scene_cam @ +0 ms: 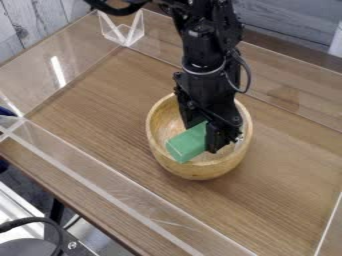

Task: Put the green block in the brown bowl

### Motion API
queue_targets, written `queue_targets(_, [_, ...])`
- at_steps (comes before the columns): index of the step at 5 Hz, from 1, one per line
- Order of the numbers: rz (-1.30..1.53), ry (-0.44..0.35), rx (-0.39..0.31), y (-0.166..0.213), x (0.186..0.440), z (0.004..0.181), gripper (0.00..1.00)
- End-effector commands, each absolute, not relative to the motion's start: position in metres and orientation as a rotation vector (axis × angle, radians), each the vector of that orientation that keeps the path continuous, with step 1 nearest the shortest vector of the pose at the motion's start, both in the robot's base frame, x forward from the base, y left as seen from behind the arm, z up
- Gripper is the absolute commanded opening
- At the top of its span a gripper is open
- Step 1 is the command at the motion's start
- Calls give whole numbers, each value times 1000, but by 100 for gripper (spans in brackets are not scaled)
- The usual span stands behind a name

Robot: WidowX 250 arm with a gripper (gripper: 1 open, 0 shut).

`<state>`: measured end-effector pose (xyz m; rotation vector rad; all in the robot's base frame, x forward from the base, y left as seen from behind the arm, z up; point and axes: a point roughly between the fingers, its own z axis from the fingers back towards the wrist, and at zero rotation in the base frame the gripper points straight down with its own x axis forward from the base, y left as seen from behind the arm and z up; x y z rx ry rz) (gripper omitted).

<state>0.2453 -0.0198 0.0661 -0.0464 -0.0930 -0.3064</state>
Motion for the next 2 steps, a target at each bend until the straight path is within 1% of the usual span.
queue_targets(1, [-308, -141, -45, -18, 258, 78, 0])
queue_targets(2, [-306, -138, -49, -18, 260, 78, 0])
